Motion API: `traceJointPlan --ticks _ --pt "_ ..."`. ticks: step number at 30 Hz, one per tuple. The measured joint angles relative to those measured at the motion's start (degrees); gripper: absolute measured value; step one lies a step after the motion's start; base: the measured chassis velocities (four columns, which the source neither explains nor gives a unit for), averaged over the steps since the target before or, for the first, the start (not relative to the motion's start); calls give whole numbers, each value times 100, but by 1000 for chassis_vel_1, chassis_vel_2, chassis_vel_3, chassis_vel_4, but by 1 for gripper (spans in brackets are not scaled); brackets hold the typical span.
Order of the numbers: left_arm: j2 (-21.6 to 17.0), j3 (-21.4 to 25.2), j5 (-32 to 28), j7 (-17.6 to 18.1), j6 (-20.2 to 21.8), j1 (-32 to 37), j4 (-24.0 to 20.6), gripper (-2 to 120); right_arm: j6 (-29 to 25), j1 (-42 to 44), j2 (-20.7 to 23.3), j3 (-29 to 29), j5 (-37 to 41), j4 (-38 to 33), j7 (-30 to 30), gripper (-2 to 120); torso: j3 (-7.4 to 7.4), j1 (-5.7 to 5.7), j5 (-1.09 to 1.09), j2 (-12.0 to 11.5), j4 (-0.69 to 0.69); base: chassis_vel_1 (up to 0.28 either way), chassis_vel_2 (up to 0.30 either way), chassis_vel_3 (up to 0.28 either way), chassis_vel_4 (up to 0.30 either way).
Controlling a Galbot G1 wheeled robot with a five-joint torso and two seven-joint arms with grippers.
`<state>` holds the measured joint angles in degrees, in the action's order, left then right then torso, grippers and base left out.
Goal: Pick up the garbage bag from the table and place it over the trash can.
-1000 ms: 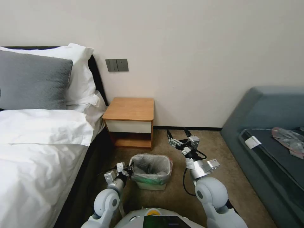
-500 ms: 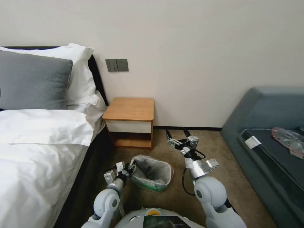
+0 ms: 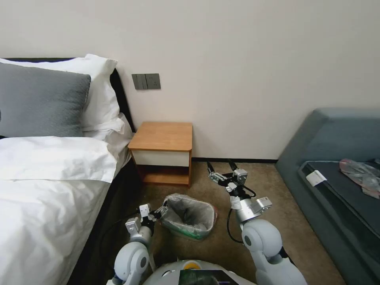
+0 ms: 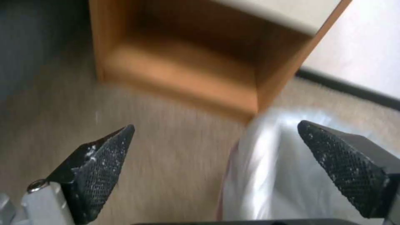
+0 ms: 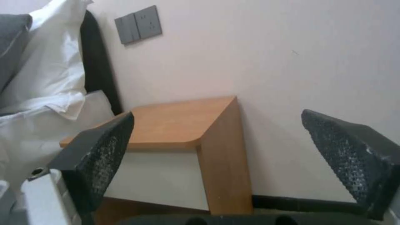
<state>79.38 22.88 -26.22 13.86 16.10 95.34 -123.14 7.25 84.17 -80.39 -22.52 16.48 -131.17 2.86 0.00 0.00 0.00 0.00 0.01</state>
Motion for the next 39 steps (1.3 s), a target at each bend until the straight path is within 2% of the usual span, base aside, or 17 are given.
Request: traceJointPlan --ticks 1,2,3,4,5,6,8,10,15,39 --pt "-6 73 404 -394 -436 10 68 100 -1 83 -70 19 -185 13 -105 100 0 0 1 0 0 0 0 0 0" --pt "-6 73 404 -394 -436 10 68 100 -1 83 -70 19 -185 13 -105 100 0 0 1 0 0 0 0 0 0" --pt "-8 142 711 -708 -873 -11 197 100 -10 185 -135 64 -386 46 -225 100 0 0 0 0 0 0 0 0 0" --pt "-12 218 1119 -1062 -1489 -91 431 100 -70 383 -232 143 -733 151 -383 100 0 0 -1 0 0 0 0 0 0" --pt "-28 248 1241 -1233 -1755 -150 549 100 -179 532 -310 166 -1014 259 -463 100 0 0 -2 0 -1 0 0 0 0" --pt "-28 248 1241 -1233 -1755 -150 549 100 -179 532 -310 166 -1014 259 -463 100 0 0 -2 0 -1 0 0 0 0" --pt "-98 289 1288 -1401 -2049 -231 720 98 -571 855 -444 150 -1606 568 -577 100 0 0 0 0 -3 0 0 0 0" --pt "-160 306 1308 -1430 -2270 -267 891 95 -832 1134 -528 122 -1847 798 -651 100 0 0 0 0 -3 0 0 0 0" --pt "-176 312 1397 -1398 -2405 -270 1055 93 -987 1317 -590 65 -1886 936 -652 100 0 0 0 0 -1 0 0 0 0" --pt "-176 307 1371 -1358 -2357 -268 1050 93 -979 1296 -582 60 -1845 924 -632 100 0 0 0 0 -1 0 0 0 0"
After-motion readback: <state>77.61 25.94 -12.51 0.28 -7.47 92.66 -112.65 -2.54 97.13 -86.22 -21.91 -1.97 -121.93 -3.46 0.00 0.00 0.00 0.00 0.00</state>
